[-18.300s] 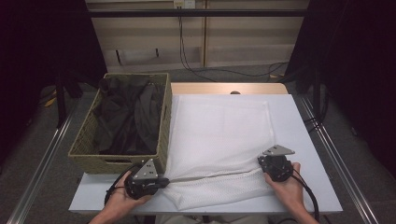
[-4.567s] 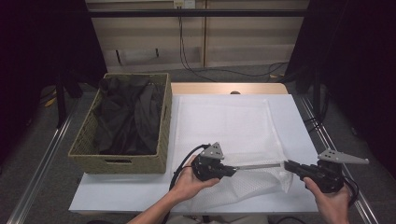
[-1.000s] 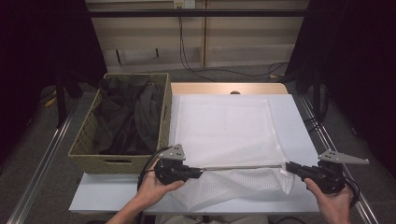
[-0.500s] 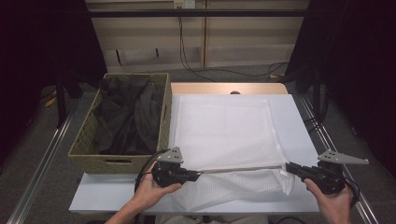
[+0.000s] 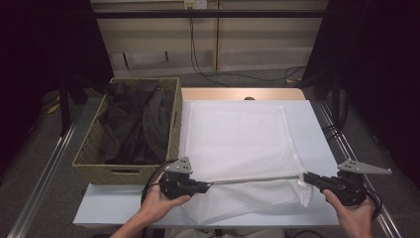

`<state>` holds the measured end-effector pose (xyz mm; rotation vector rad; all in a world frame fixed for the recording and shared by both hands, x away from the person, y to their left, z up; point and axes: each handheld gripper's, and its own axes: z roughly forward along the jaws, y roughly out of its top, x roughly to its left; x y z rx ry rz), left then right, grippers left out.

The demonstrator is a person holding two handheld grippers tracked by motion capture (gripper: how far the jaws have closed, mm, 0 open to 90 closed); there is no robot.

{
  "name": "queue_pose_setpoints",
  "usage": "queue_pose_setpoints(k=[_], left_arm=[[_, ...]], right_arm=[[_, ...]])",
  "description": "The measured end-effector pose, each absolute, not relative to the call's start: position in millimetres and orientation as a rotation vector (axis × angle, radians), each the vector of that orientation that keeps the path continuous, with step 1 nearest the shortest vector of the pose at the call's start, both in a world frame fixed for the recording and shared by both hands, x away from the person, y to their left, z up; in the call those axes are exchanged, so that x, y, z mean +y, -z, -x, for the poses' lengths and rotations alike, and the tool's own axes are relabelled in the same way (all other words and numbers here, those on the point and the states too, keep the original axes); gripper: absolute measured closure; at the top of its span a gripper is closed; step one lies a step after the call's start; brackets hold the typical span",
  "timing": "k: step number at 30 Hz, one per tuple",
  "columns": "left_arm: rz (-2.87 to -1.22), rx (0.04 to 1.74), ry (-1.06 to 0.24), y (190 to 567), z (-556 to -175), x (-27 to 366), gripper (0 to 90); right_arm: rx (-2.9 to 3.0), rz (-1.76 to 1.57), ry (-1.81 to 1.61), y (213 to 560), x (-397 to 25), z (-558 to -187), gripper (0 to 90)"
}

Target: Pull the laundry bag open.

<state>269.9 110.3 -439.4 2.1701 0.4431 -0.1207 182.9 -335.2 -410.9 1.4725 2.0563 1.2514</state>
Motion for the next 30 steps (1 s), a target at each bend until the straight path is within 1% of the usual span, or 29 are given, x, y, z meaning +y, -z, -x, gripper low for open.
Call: queue_pose_setpoints(k=[5, 17, 27, 30], left_arm=[[-2.176, 0.441, 0.12, 440, -268, 111, 86.7], [-2.159, 0.507, 0.097, 441, -269, 138, 86.7], [-2.141, 0.536, 0.107, 443, -266, 149, 86.7], [-2.149, 0.536, 0.093, 443, -266, 151, 86.7]], right_arm=[[2.058, -1.477, -1.256, 411, -336, -183, 87.3], [2.052, -1.488, -1.255, 411, -338, -183, 87.3], [2.052, -1.489, -1.247, 410, -338, -183, 87.3], [2.053, -1.494, -1.247, 409, -336, -182, 87.4]])
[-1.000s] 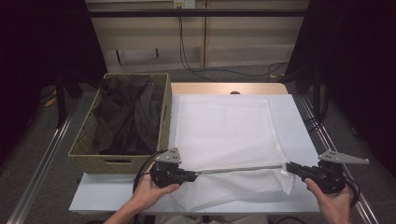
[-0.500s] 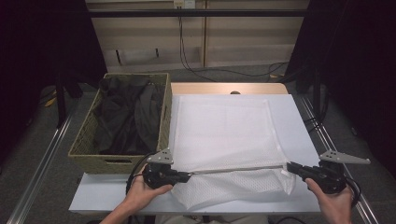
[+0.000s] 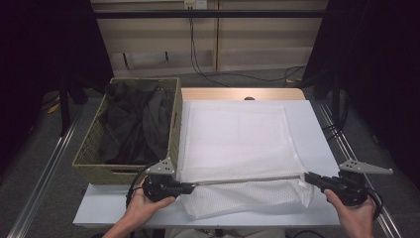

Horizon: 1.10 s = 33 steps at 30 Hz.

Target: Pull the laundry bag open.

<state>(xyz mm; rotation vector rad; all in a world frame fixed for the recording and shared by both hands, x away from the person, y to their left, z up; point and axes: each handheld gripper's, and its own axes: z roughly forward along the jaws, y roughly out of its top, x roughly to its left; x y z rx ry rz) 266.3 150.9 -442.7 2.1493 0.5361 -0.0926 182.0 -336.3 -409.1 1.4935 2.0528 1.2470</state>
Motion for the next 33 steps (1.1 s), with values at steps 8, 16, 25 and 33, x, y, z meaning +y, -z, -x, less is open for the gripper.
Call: queue_pose_setpoints(k=[8, 16, 25, 33], left_arm=[[-2.149, 0.528, 0.094, 442, -264, 151, 86.7], [-2.132, 0.537, 0.094, 440, -259, 156, 86.7], [-2.117, 0.564, 0.085, 439, -255, 166, 86.7], [-2.14, 0.585, 0.089, 441, -253, 172, 86.7]], right_arm=[[2.056, -1.505, -1.203, 416, -334, -175, 87.3], [2.041, -1.499, -1.214, 417, -336, -173, 87.4], [2.021, -1.527, -1.215, 418, -338, -169, 87.4], [2.028, -1.525, -1.218, 418, -339, -172, 87.4]])
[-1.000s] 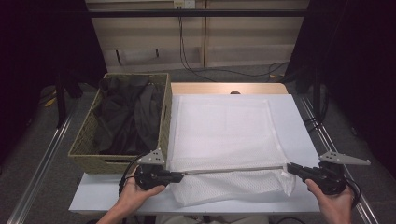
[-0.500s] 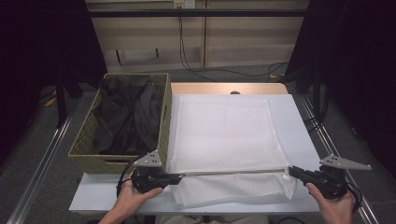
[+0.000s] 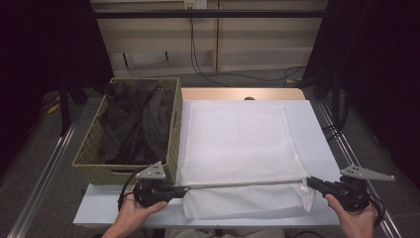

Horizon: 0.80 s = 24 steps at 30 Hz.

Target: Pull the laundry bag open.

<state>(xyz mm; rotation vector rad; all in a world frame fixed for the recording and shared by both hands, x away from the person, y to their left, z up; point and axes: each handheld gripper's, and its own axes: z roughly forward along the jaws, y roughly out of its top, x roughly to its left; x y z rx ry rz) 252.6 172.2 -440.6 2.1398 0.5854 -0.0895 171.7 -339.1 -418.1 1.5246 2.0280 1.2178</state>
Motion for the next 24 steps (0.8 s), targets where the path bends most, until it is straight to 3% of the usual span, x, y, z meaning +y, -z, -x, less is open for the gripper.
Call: queue_pose_setpoints(k=[24], left_arm=[[-2.128, 0.624, 0.056, 439, -245, 183, 86.7]], right_arm=[[2.04, -1.518, -1.199, 420, -340, -172, 87.3]])
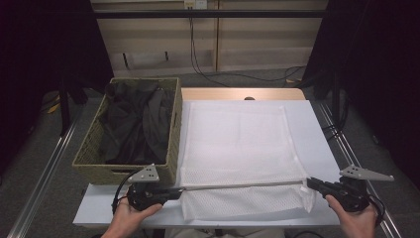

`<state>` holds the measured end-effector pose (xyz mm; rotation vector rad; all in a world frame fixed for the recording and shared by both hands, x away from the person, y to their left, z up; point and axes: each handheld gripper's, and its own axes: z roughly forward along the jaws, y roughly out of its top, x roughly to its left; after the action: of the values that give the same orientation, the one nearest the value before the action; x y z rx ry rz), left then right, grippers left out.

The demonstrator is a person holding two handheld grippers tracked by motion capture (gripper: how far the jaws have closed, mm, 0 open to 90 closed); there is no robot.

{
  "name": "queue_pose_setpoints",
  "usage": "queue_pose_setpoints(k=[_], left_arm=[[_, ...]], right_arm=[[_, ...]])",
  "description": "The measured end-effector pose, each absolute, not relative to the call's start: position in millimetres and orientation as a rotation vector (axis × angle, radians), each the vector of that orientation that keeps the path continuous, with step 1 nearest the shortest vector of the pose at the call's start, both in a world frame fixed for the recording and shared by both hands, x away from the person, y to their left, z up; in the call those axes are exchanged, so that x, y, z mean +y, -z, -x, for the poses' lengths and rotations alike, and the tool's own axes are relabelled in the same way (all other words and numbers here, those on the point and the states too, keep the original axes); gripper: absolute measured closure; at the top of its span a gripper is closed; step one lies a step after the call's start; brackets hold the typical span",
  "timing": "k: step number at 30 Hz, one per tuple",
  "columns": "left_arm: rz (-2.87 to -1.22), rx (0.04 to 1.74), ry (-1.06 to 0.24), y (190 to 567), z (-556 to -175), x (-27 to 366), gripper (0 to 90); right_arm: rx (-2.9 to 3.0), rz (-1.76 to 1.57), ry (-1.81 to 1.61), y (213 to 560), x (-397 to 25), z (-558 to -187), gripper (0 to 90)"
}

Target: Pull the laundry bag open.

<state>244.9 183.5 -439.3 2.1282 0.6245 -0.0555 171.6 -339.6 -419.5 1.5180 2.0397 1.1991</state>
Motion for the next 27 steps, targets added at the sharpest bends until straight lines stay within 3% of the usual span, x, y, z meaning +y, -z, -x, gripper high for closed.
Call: queue_pose_setpoints(k=[27], left_arm=[[-2.124, 0.651, 0.026, 438, -243, 199, 86.8]], right_arm=[[2.028, -1.517, -1.148, 419, -341, -170, 87.4]])
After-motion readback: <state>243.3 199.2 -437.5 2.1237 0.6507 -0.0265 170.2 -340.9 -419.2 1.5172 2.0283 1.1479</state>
